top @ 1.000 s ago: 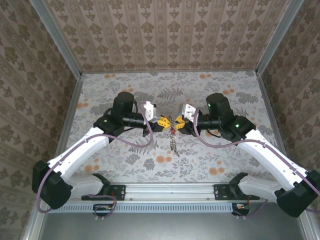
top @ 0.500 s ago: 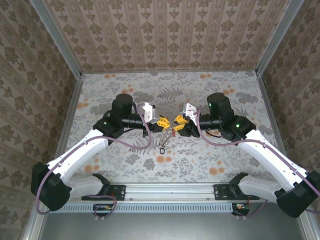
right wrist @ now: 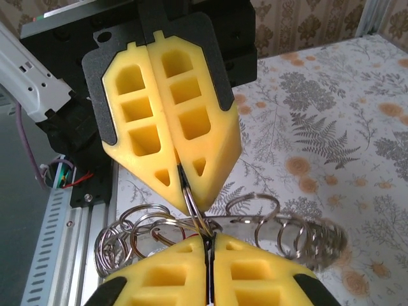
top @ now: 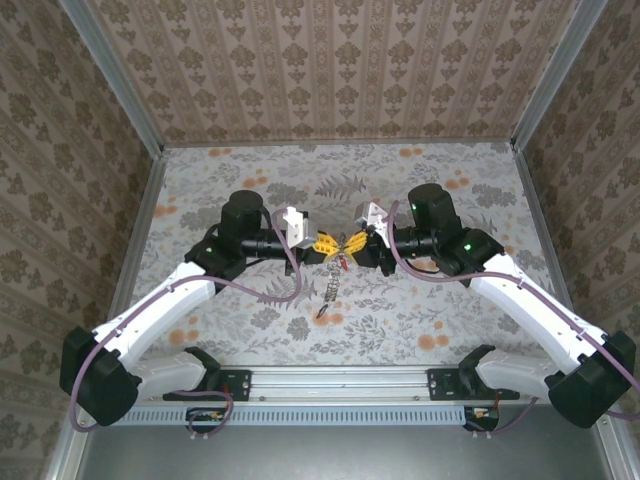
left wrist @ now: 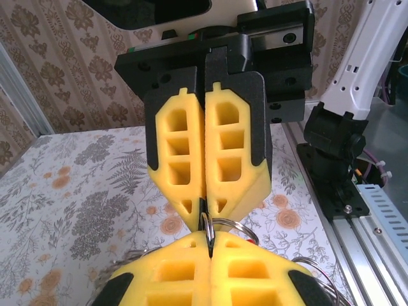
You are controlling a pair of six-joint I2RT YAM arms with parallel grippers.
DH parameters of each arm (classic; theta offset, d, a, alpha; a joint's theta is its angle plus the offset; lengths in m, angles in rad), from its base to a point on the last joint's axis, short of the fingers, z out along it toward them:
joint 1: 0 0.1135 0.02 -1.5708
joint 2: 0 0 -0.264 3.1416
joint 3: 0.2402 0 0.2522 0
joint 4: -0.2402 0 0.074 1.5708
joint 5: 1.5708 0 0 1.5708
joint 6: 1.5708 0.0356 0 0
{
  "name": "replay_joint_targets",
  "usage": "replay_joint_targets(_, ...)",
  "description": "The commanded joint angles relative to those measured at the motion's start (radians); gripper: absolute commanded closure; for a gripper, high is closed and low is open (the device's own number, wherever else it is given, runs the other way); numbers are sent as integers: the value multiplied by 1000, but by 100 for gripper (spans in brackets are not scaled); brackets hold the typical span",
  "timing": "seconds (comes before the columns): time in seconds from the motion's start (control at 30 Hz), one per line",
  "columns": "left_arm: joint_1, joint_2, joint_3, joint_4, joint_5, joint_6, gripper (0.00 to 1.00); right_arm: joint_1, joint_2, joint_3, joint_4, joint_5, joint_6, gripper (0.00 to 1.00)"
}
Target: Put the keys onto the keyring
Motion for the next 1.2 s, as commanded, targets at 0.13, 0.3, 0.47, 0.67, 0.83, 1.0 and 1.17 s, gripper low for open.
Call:
replay_joint_targets(0.13,-6,-37,-16,91,0,-11,100,-2,19,-18,8,-24,38,100)
replay_joint_targets(0.3,-6,-37,-29,131,-8,-33,100,-4,23,-21,-16,22,37,100)
replay_joint_targets(0.47,-6,-34,-45,179,-4,-65,100,-4,23,-45,24,9,60,94)
replay_joint_targets(0.67,-14,-33,-60,221,-4,-88,100,-4,21,-59,91,-18,88,89)
replay_joint_targets(0.83,-21,-34,-74,255,-11,-103,100,-3,31,-54,109,-39,99,92)
replay_joint_targets(1.0,-21,-38,-76,267,-16,-106,100,-2,44,-43,52,-6,66,93)
replay_joint_targets(1.17,-26,-34,-85,296,-10,-126,100,-3,17,-66,74,3,35,87)
